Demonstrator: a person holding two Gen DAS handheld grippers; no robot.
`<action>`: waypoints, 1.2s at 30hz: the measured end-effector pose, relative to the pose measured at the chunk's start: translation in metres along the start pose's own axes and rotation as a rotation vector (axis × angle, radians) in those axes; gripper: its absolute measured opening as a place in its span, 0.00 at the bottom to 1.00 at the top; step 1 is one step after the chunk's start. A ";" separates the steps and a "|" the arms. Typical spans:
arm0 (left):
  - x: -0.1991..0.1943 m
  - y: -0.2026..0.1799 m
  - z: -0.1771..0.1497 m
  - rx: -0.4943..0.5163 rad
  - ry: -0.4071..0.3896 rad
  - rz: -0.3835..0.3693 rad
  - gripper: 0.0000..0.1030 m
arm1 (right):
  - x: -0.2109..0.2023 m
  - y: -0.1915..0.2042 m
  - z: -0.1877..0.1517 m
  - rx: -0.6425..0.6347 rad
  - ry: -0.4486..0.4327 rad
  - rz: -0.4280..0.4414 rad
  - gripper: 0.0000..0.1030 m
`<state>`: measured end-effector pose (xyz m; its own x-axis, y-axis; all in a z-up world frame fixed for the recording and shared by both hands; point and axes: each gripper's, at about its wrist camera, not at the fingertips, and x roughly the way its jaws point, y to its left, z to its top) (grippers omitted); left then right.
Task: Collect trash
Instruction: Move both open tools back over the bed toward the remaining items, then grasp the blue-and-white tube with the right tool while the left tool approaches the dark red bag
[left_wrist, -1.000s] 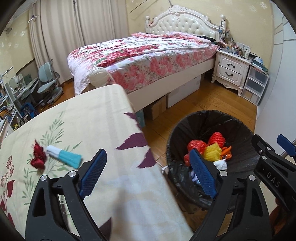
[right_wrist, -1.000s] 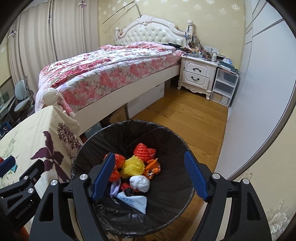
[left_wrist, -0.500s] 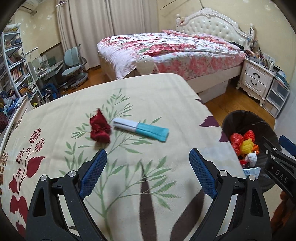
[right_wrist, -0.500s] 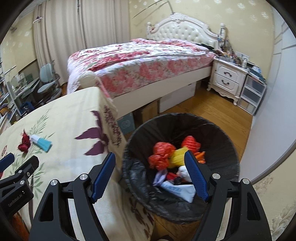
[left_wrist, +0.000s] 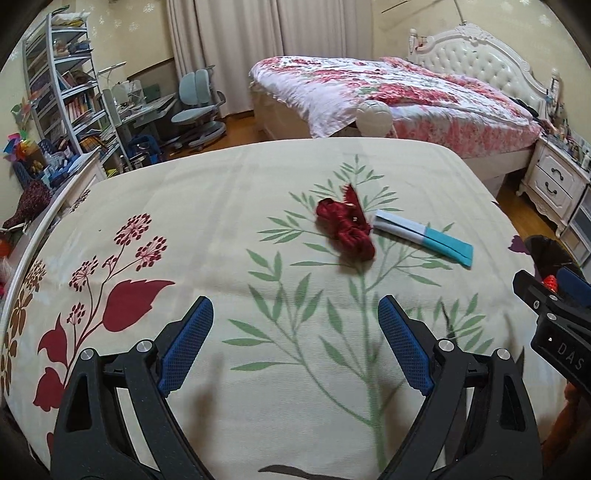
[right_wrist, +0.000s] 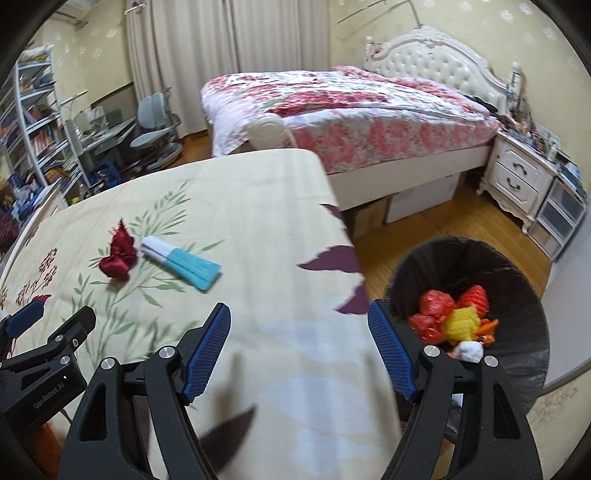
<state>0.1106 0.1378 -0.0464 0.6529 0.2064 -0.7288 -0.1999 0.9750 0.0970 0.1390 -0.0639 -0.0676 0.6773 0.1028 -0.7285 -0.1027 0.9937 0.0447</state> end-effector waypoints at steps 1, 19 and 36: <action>0.001 0.004 0.000 -0.008 0.002 0.008 0.86 | 0.003 0.006 0.002 -0.010 0.005 0.007 0.72; 0.007 0.047 -0.003 -0.085 0.029 0.015 0.86 | 0.045 0.076 0.034 -0.153 0.060 0.061 0.72; 0.015 0.028 0.007 -0.047 0.021 -0.011 0.86 | 0.046 0.047 0.035 -0.064 0.080 0.105 0.22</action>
<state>0.1200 0.1689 -0.0504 0.6396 0.1930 -0.7441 -0.2270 0.9722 0.0571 0.1909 -0.0106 -0.0744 0.6003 0.1994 -0.7745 -0.2181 0.9725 0.0813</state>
